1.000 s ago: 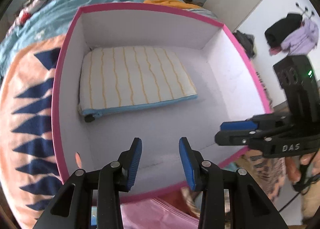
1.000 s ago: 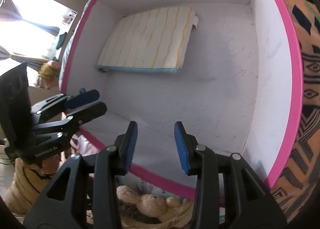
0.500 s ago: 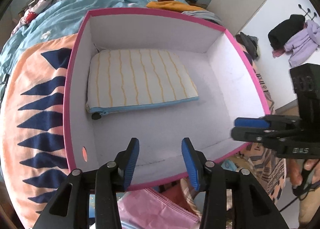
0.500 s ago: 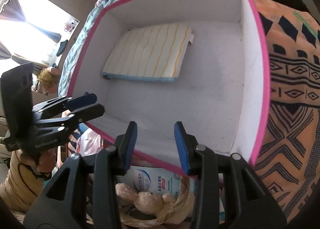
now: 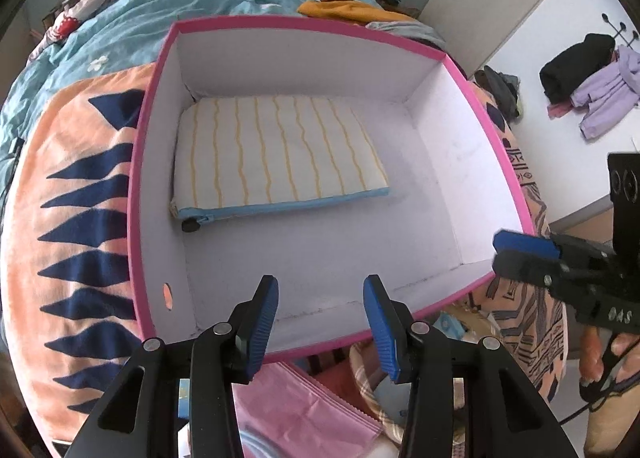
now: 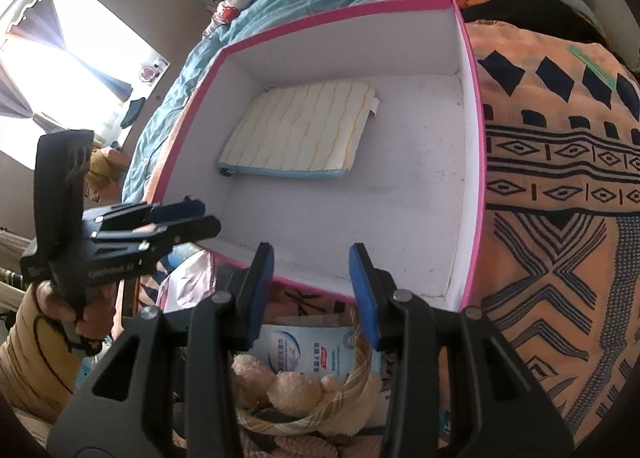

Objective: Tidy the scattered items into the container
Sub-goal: 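Move the right gripper down toward the blue plastic case beside the box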

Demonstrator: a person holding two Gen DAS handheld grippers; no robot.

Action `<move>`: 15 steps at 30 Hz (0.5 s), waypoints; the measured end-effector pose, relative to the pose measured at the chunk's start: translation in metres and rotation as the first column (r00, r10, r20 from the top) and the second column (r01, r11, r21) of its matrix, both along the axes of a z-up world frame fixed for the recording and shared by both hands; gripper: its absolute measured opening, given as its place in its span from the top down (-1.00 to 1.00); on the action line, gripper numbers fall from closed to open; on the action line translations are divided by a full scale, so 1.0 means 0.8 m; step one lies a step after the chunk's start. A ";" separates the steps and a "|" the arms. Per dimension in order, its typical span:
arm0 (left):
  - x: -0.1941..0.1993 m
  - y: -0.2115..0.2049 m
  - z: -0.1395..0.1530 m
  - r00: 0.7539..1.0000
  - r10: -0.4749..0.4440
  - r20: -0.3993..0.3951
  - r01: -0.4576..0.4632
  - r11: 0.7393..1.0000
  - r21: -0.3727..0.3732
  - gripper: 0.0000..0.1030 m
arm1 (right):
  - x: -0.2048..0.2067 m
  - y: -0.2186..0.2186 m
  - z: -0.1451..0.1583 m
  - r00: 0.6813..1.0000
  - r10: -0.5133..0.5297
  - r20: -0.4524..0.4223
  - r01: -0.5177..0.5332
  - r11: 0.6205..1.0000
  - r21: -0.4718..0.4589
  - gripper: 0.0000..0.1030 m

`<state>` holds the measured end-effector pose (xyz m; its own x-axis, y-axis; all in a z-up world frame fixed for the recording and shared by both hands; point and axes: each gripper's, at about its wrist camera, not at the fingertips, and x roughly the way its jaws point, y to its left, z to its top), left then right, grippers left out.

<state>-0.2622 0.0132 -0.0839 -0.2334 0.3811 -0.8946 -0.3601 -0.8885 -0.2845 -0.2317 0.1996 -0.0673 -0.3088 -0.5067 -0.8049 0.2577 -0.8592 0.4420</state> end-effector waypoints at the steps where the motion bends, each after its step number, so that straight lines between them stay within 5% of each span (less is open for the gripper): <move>1: 0.002 -0.002 0.002 1.000 0.001 -0.006 -0.001 1.000 0.007 0.12 | 0.004 0.000 0.003 1.000 0.007 -0.010 -0.007 1.000 -0.003 0.20; 9: 0.041 -0.048 0.033 0.993 0.047 -0.112 -0.034 0.993 0.116 0.05 | 0.029 -0.032 0.011 0.992 0.120 -0.033 -0.122 0.990 -0.065 0.20; 15: 0.068 -0.099 0.037 0.978 0.139 -0.153 -0.121 0.985 0.119 -0.04 | 0.041 -0.075 -0.013 0.979 0.200 0.028 -0.197 0.978 -0.068 0.20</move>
<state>-0.2079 -0.0662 -0.0540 -0.4243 0.4310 -0.7963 -0.2922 -0.8976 -0.3301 -0.1991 0.1400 -0.0778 -0.1696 -0.6067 -0.7767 0.4041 -0.7616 0.5067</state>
